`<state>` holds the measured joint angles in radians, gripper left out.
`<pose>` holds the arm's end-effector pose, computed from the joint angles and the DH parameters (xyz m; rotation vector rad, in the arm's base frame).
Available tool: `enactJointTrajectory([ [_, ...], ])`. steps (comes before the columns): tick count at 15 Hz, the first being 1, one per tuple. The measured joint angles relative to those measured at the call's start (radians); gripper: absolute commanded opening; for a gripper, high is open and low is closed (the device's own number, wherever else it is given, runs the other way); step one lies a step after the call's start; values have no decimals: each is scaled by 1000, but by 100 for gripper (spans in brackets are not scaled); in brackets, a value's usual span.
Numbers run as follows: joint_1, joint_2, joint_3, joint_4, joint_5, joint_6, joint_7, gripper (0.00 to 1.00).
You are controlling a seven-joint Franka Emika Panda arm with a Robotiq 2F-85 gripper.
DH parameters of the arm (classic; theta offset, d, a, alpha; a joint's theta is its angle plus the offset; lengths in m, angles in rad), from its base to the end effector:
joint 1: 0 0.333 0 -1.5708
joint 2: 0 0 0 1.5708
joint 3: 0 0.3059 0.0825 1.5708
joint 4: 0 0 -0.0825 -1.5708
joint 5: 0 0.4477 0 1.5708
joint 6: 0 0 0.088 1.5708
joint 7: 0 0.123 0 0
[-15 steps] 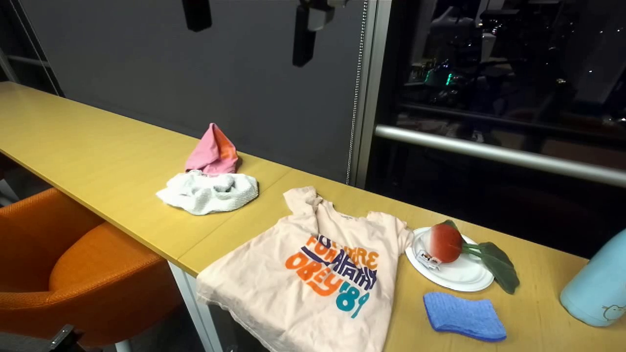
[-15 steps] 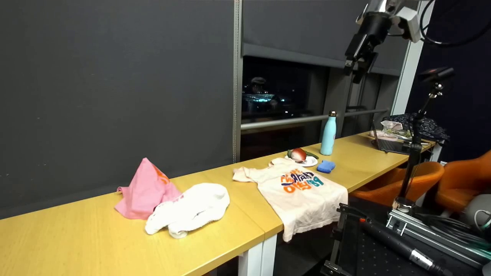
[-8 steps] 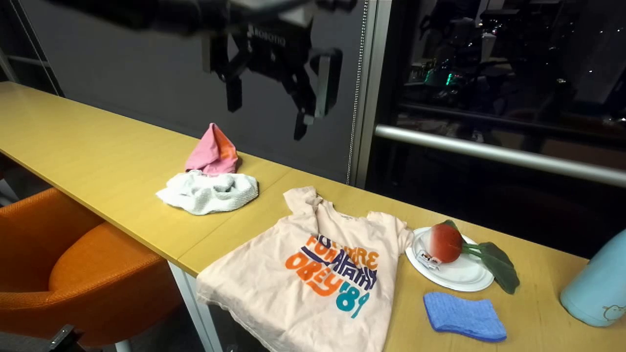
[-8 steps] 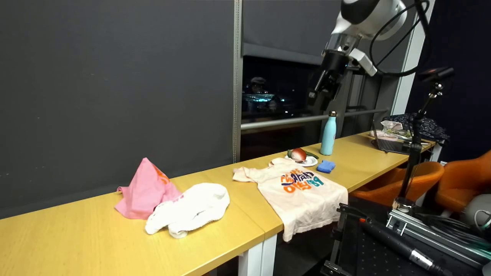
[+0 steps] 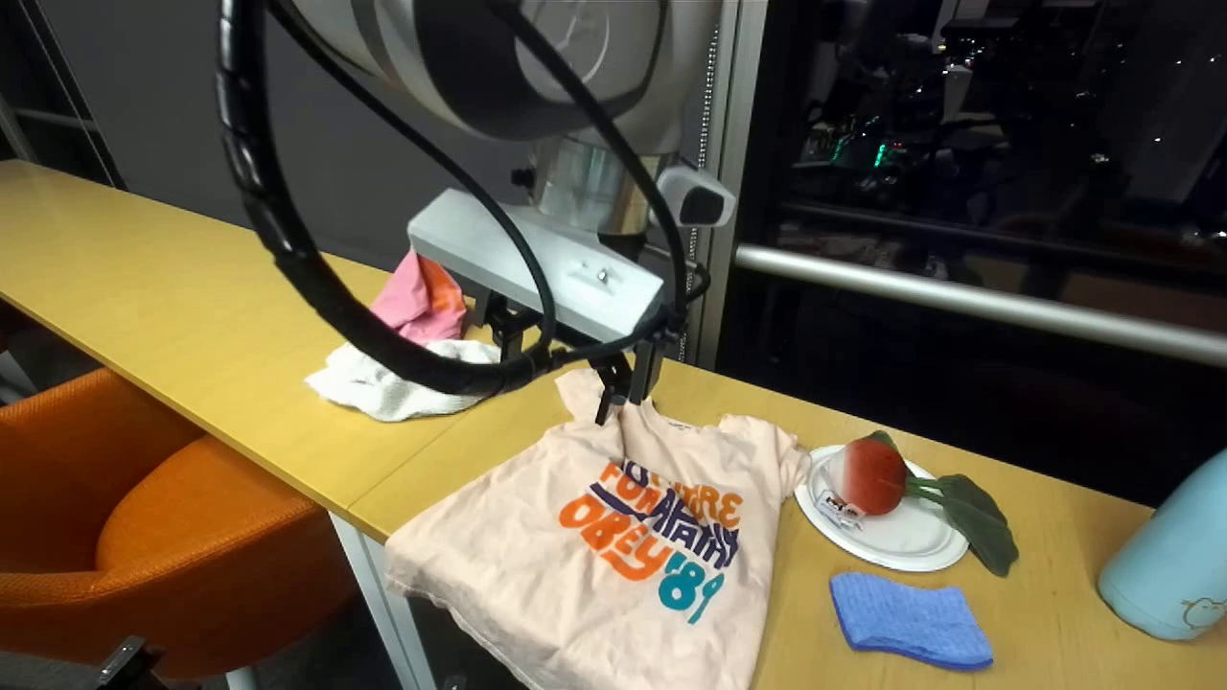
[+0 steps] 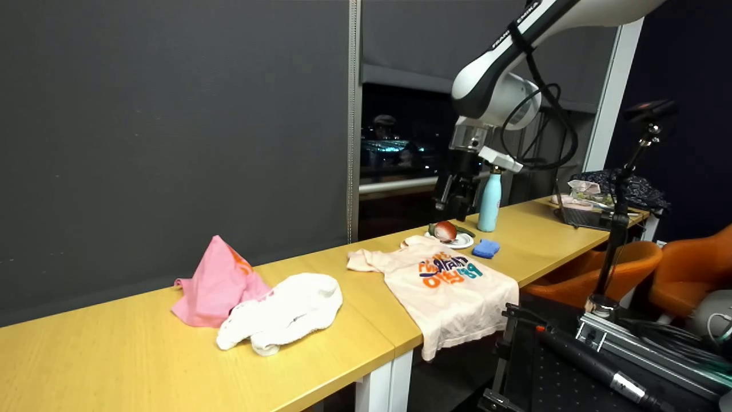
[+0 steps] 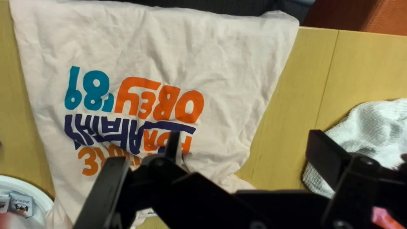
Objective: Fold the light pink shirt on the right and then move it to the left
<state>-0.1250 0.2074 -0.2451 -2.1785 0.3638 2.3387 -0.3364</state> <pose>0.5572 -0.2084 0.2235 -2.9052 0.4218 -0.0572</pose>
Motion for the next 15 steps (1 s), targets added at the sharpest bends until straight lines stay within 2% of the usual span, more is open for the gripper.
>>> enactJointTrajectory([
  [7, -23, 227, 127, 126, -9, 104, 103, 100],
  [10, -9, 312, 138, 170, -75, 155, 210, 100],
  [15, -4, 416, 137, 244, -173, 166, 345, 100],
])
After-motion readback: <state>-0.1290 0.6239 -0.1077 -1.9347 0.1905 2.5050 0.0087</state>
